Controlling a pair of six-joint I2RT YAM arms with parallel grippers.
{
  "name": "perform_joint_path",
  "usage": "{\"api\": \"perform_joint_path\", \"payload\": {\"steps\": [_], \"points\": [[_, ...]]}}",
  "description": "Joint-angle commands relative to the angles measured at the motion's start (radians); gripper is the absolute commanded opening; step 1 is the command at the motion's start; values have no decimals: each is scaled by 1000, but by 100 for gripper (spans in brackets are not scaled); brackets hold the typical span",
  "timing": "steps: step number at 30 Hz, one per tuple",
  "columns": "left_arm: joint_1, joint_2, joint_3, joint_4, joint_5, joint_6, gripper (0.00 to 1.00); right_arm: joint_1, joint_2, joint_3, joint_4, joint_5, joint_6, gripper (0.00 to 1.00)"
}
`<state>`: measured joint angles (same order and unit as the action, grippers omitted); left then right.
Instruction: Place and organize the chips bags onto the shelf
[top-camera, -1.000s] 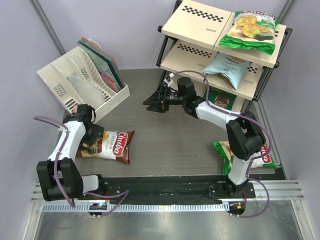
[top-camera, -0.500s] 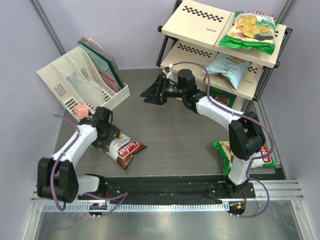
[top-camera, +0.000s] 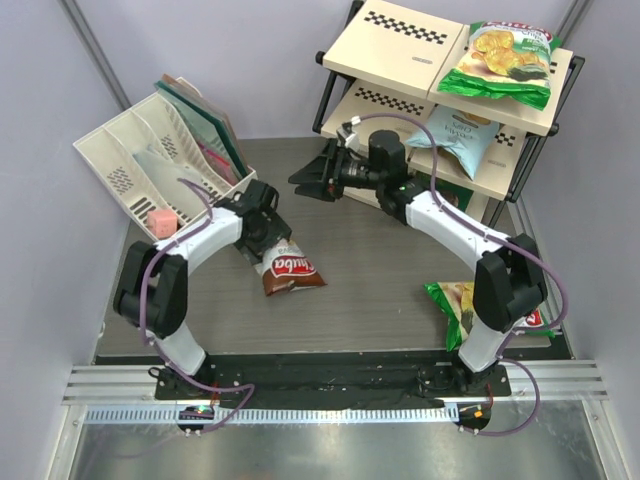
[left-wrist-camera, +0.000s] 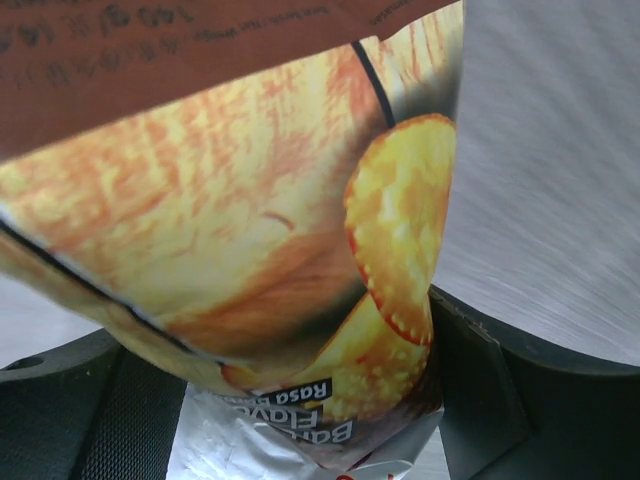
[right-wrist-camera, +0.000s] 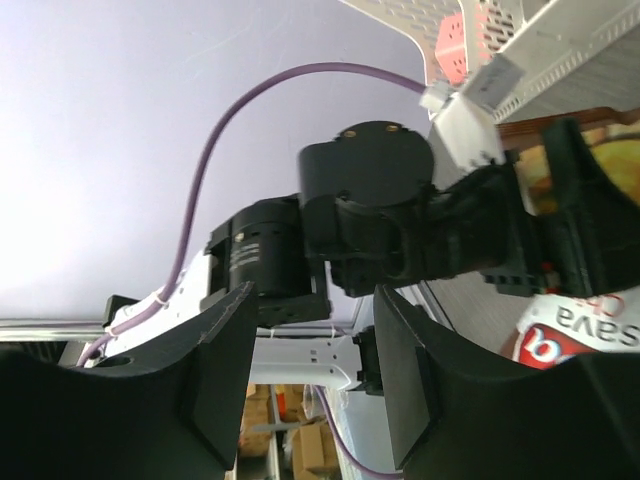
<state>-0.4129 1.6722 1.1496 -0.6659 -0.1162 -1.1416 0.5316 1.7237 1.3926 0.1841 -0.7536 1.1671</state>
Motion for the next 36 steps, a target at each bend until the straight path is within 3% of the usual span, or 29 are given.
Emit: {"api": "perform_joint_path", "payload": {"steps": [1, 6, 9, 15, 21, 28, 36], "points": [[-56, 89, 99, 149, 104, 66, 84, -33, -79, 6, -3, 22, -24, 55], [-73, 69, 156, 218, 222, 124, 86, -48, -69, 13, -9, 28, -24, 55], [-73, 11, 136, 178, 224, 189, 89, -50, -55, 16, -9, 30, -24, 55], [-61, -95, -20, 120, 248, 299, 93, -50, -19, 20, 2, 22, -20, 54], [-30, -138, -162, 248, 317, 313, 95, -51, 11, 22, 18, 11, -7, 54], [2, -152, -47, 238, 354, 370, 94, -58, 4, 28, 8, 8, -11, 54], [117, -164, 27, 230, 395, 384, 94, -74, -16, 22, -12, 7, -26, 54]]}}
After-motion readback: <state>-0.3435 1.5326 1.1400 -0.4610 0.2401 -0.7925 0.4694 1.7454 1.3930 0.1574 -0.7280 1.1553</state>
